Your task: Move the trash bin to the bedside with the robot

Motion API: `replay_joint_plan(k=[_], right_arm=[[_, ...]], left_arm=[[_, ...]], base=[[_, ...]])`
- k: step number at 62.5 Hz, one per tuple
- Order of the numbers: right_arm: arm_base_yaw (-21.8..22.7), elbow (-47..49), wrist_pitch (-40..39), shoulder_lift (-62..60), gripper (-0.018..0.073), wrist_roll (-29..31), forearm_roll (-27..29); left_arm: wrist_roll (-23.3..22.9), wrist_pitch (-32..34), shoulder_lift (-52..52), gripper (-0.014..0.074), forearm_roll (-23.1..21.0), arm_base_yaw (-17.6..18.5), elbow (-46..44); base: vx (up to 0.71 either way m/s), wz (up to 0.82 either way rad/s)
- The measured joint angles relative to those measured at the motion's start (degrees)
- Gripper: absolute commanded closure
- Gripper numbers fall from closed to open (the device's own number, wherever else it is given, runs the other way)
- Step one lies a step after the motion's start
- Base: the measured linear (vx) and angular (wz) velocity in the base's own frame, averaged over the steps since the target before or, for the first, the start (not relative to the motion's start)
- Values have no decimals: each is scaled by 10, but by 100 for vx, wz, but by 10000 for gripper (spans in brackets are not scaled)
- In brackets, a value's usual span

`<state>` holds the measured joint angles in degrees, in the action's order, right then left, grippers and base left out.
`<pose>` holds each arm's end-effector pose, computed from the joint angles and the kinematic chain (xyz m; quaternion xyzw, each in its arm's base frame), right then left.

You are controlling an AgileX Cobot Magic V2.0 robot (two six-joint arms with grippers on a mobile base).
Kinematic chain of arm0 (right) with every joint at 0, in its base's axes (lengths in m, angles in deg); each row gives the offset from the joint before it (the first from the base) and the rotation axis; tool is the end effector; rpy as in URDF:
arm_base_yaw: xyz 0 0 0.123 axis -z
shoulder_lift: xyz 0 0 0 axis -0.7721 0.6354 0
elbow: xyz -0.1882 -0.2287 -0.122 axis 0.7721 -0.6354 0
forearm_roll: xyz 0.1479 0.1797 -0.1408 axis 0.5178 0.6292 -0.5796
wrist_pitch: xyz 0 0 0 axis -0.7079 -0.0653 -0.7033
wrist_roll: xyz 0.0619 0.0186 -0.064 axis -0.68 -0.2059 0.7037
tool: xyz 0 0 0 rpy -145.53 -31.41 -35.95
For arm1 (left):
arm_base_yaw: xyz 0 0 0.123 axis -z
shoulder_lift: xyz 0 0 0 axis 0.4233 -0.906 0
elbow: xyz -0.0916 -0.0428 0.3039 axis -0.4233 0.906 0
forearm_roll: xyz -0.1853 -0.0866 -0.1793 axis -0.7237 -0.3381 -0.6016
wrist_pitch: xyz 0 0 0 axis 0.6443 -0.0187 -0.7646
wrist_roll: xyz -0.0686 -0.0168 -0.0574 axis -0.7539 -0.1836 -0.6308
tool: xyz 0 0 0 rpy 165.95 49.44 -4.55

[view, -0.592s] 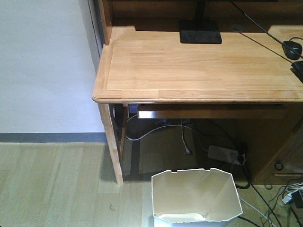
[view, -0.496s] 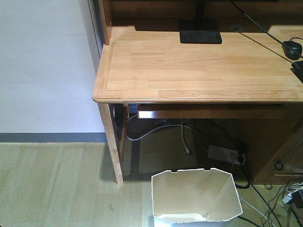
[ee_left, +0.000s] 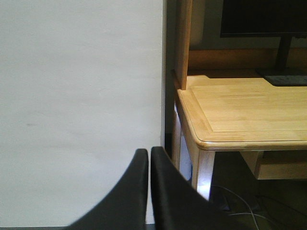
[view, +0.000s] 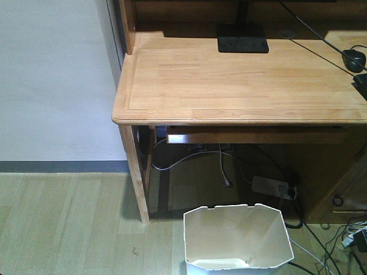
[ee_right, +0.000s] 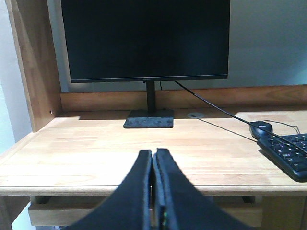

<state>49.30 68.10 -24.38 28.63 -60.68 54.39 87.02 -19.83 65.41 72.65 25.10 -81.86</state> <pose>0.0417 0.0004 0.1989 -0.0058 0.6993 0.0065 0.7147 0.0410 -0.0002 0.1875 -0.0093 0.7454 -0.0101 0.6665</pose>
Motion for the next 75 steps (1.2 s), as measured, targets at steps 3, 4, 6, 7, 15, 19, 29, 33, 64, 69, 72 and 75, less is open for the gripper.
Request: replay_joint_plan(k=[3,4,6,7,15,19,29,33,64,69,72,75], right_arm=[[0,0,0,0,569,0,0],[0,0,0,0,569,0,0],[0,0,0,0,569,0,0],[0,0,0,0,569,0,0],[0,0,0,0,569,0,0],[0,0,0,0,569,0,0],[0,0,-36,0,569,2,0],[0,0,-49,0,569,2,0],[0,152,53,169,569,2,0],[0,172,61,187,569,2,0],[0,178,61,192,569,2,0],[0,180,60,195,569,2,0]], left_arm=[[0,0,0,603,0,0,0],[0,0,0,603,0,0,0],[0,0,0,603,0,0,0],[0,0,0,603,0,0,0],[0,0,0,603,0,0,0],[0,0,0,603,0,0,0],[0,0,0,603,0,0,0],[0,0,0,603,0,0,0],[0,0,0,603,0,0,0],[0,0,0,603,0,0,0],[0,0,0,603,0,0,0],[0,0,0,603,0,0,0]], base=[[0,0],[0,0],[0,0],[0,0],[0,0],[0,0],[0,0],[0,0],[0,0],[0,0],[0,0],[0,0]])
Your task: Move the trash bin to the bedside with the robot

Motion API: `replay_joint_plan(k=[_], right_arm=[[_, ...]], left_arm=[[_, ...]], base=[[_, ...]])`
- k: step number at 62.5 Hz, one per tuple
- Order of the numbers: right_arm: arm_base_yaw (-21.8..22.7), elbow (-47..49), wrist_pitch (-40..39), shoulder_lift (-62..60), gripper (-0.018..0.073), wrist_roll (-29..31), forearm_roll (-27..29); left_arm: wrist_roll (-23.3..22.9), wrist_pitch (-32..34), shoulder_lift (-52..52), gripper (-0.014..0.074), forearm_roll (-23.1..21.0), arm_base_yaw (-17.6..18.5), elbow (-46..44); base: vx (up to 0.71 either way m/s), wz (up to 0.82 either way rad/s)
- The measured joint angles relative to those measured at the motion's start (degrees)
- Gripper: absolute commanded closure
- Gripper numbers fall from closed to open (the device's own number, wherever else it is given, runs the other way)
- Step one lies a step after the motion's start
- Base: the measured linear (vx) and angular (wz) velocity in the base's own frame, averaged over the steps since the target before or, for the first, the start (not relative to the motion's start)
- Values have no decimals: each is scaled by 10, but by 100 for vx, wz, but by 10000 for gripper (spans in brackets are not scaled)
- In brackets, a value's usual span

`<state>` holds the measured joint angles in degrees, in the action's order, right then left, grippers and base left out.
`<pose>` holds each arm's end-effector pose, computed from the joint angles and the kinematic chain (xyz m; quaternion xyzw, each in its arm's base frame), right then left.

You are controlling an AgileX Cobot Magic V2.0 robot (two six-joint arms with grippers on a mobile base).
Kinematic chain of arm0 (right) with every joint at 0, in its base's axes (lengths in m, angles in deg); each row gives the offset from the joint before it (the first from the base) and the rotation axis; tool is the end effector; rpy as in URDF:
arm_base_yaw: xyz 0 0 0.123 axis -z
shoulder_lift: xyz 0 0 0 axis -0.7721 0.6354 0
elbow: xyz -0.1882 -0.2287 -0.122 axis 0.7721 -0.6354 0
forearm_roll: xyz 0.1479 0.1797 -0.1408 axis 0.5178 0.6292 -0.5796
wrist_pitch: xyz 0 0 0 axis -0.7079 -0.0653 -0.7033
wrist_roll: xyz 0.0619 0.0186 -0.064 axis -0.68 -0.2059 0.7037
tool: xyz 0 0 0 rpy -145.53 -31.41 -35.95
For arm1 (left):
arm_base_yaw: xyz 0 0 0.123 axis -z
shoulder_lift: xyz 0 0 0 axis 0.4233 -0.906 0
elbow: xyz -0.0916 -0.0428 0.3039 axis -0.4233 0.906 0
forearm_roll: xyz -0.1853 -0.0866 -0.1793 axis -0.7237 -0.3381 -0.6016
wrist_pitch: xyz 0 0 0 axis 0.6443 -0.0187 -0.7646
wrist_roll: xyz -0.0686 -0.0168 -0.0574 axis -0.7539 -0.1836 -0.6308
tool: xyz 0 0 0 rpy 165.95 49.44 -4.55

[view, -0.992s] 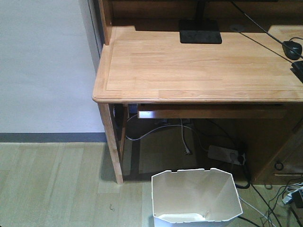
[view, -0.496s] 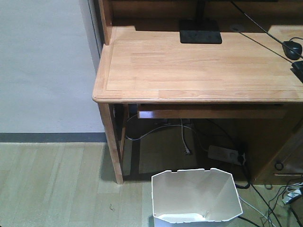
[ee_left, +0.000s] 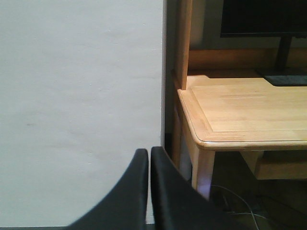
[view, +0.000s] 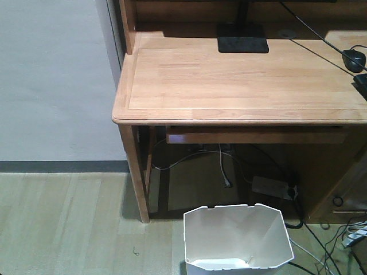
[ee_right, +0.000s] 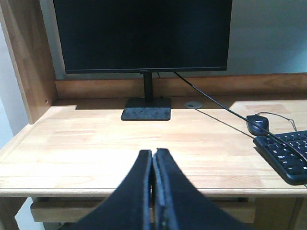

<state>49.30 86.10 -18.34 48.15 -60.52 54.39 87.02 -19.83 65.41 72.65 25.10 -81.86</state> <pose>0.0720 0.0002 0.2842 -0.0038 0.7448 0.0016 0.6673 0.0410 -0.0002 0.1875 -0.0093 0.7454 -0.0101 0.6665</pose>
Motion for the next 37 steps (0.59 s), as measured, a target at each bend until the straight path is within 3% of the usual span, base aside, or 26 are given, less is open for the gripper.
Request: replay_joint_plan(k=[20,37], right_arm=[[0,1,-3,3,508,-1,0],[0,1,16,3,269,-1,0]], left_arm=[[0,0,0,603,0,0,0],[0,0,0,603,0,0,0]], base=[[0,0],[0,0]])
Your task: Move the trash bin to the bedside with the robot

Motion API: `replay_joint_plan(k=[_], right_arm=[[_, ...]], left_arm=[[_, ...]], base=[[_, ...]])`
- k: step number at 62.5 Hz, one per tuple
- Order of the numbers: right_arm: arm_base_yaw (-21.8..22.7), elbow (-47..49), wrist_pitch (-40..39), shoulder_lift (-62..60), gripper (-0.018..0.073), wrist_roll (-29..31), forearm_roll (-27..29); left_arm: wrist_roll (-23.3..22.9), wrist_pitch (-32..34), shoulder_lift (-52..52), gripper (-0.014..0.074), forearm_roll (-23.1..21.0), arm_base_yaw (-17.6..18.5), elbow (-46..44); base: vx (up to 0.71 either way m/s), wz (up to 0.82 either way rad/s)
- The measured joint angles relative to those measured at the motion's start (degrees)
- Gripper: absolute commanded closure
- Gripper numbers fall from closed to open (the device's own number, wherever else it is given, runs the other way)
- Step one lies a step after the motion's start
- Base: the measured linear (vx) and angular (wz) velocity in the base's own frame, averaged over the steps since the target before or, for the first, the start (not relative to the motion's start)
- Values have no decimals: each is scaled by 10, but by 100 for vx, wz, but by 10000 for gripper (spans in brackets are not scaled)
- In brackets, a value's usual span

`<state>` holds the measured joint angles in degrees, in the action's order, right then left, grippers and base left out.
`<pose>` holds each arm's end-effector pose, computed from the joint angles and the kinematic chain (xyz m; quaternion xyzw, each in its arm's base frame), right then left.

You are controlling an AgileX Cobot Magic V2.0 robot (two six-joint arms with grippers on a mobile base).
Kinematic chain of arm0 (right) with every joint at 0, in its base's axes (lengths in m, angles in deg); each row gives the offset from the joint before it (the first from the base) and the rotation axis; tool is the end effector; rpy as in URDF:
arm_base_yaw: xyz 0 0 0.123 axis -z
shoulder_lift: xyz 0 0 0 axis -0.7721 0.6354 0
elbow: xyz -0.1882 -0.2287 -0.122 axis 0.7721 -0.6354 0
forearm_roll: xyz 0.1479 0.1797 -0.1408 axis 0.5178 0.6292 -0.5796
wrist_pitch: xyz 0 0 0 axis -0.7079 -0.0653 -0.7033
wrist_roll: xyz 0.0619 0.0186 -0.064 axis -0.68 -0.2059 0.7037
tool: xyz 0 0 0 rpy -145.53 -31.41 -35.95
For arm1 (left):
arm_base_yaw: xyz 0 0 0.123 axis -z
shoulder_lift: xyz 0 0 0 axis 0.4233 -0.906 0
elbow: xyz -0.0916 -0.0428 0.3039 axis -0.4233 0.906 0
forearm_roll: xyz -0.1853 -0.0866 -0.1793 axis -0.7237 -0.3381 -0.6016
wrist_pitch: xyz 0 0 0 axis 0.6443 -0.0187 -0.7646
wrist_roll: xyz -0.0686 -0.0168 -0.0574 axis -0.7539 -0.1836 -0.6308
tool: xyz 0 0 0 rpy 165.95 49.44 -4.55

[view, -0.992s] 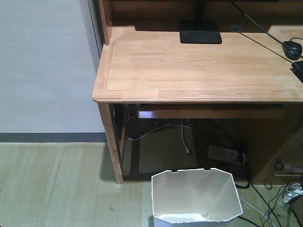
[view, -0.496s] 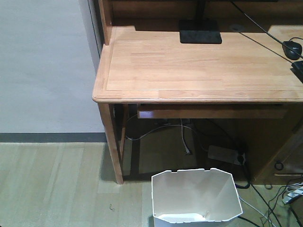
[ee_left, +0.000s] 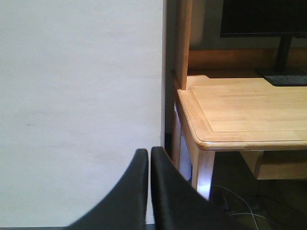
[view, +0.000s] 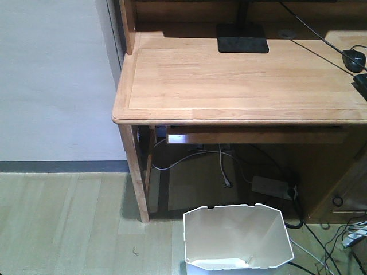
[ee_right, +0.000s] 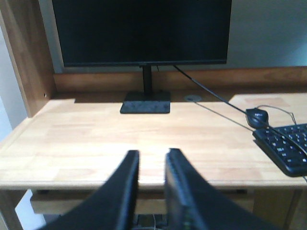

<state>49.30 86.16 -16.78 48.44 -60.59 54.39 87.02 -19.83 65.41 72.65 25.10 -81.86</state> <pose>0.0725 0.0000 0.2818 -0.0026 0.7551 0.0010 0.6556 0.0410 -0.0002 0.1875 -0.0093 0.7454 -0.0101 0.6665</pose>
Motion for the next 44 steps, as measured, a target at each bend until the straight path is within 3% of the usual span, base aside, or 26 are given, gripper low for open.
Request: replay_joint_plan(k=[15,44], right_arm=[[0,0,7,0,78,1,0],[0,19,22,13,86,1,0]], left_arm=[[0,0,0,603,0,0,0],[0,0,0,603,0,0,0]], base=[[0,0],[0,0]])
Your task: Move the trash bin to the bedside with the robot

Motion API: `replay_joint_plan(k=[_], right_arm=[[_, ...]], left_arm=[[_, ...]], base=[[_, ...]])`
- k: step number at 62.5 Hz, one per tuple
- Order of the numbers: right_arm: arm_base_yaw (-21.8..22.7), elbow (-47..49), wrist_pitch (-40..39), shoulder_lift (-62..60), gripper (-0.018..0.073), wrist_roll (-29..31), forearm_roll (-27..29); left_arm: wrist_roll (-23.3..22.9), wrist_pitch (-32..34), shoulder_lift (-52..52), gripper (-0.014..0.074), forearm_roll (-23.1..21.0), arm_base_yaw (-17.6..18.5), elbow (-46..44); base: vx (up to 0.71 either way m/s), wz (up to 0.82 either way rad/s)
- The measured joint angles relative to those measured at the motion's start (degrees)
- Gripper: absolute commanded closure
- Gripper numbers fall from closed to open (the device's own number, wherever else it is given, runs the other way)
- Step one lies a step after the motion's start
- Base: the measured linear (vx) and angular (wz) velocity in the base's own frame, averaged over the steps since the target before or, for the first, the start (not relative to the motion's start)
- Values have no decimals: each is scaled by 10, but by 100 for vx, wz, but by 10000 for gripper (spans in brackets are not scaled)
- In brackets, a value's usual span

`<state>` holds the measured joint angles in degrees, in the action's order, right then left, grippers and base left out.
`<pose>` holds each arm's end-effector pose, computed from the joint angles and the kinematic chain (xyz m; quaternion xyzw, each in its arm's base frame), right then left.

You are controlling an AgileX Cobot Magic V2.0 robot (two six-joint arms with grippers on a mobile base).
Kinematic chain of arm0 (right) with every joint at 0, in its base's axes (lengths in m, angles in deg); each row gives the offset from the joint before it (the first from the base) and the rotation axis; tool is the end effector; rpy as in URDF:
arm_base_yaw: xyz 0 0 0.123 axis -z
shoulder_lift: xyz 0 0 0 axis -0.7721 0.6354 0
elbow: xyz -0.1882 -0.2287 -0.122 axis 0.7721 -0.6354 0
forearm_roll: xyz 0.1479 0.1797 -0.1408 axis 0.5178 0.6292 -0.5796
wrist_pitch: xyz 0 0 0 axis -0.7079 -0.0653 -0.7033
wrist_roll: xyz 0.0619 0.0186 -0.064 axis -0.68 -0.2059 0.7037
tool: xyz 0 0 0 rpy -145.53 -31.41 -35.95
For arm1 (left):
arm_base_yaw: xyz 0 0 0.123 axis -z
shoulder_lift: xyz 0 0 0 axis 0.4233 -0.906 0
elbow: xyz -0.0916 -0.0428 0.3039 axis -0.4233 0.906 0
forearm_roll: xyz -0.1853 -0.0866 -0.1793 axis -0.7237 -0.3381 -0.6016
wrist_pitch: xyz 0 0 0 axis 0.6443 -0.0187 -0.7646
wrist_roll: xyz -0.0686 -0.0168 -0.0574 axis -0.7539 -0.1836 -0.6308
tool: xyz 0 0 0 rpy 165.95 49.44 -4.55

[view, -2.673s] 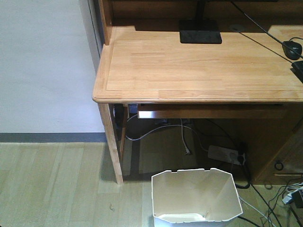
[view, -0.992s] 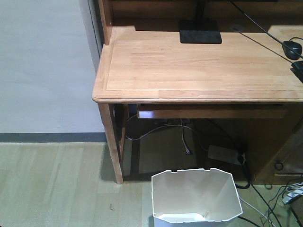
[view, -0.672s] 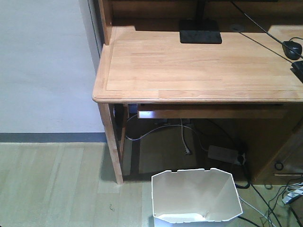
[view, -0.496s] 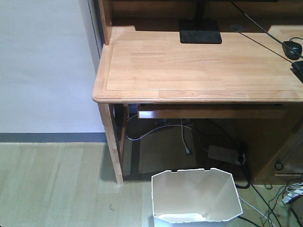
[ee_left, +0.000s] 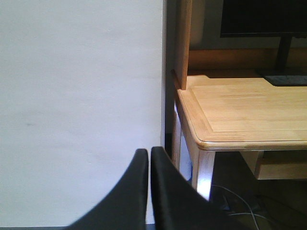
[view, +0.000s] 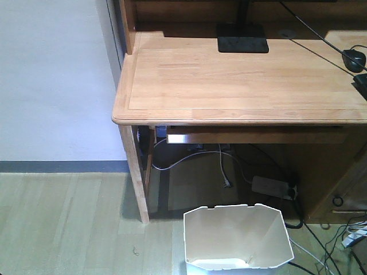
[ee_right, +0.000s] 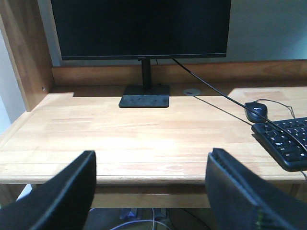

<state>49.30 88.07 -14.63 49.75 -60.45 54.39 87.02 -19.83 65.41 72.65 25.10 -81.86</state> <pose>0.0751 -0.0002 0.2888 -0.0024 0.7638 -0.0010 0.6454 0.0410 -0.0002 0.1875 -0.0093 0.7454 -0.0101 0.6665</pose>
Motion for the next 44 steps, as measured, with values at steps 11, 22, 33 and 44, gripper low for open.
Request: replay_joint_plan(k=[11,22,33,44], right_arm=[[0,58,49,68,86,0,0],[0,121,112,165,86,0,0],[0,185,193,269,86,6,12],[0,244,256,383,86,65,66]], left_arm=[[0,0,0,603,0,0,0],[0,0,0,603,0,0,0],[0,0,0,603,0,0,0],[0,0,0,603,0,0,0]], base=[[0,0],[0,0],[0,0],[0,0]])
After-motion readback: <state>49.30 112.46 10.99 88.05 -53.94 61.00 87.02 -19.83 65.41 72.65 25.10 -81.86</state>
